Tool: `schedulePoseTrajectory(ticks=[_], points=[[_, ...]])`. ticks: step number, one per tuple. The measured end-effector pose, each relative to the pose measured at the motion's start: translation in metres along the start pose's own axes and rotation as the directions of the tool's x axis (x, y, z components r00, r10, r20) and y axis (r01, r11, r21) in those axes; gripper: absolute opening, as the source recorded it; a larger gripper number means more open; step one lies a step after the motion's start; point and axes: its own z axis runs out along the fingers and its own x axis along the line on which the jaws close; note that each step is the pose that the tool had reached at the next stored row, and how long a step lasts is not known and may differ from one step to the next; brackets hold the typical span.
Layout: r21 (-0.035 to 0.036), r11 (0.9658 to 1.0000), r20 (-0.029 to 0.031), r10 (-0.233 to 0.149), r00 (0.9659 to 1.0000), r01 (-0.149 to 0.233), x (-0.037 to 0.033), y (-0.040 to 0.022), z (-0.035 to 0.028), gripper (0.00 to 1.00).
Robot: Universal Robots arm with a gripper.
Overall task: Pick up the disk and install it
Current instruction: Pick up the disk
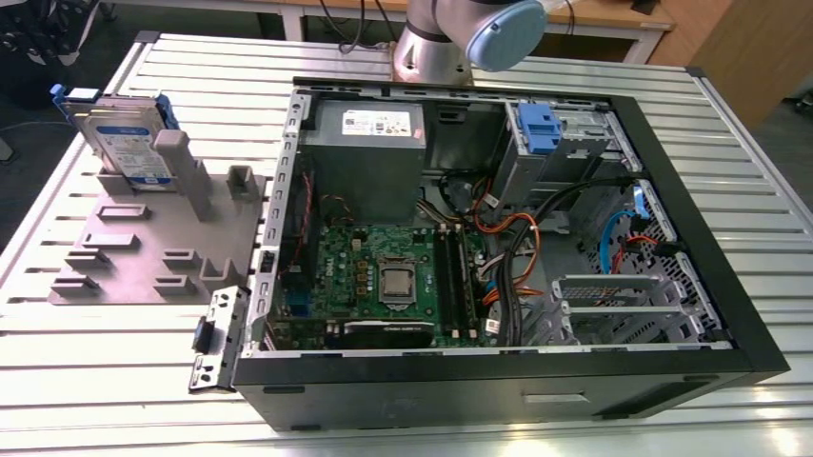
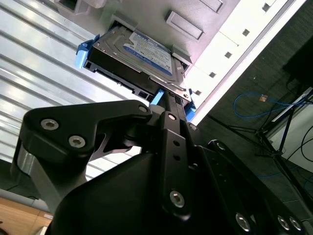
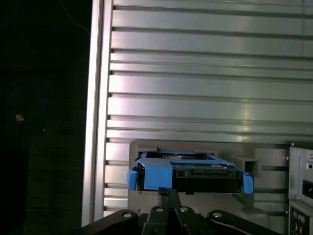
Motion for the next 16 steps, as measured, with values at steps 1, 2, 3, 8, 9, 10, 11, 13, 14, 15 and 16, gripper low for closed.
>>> schedulePoseTrajectory(ticks=[1, 2, 3, 8, 9, 10, 11, 13, 14, 15, 16], points=[[0.0, 1.0, 0.0, 0.0, 1.0, 0.0, 0.0, 0.0, 0.0, 0.11], [0.0, 1.0, -0.0001, -0.001, 1.0, 0.001, 0.0, 0.0, 0.0, 0.11], [0.0, 1.0, -0.0002, -0.001, 1.0, 0.001, 0.0, 0.0, 0.0, 0.11], [0.0, 1.0, -0.0003, -0.004, 1.0, 0.004, 0.0, 0.0, 0.0, 0.11], [0.0, 1.0, -0.0003, -0.004, 1.0, 0.004, 0.0, 0.0, 0.0, 0.11], [0.0, 1.0, -0.0003, -0.005, 1.0, 0.005, 0.0, 0.0, -0.0001, 0.11], [0.0, 1.0, -0.0004, -0.005, 1.0, 0.005, 0.0, 0.0, -0.0001, 0.11], [0.0, 1.0, -0.0004, -0.006, 1.0, 0.006, 0.0, 0.0, -0.0001, 0.11], [0.0, 1.0, -0.0004, -0.007, 1.0, 0.007, 0.0, 0.0, -0.0001, 0.11], [0.0, 1.0, -0.0004, -0.007, 1.0, 0.007, 0.0, 0.0, 0.0, 0.11], [0.0, 1.0, -0.0004, -0.008, 1.0, 0.008, 0.0, 0.0, 0.0, 0.11]])
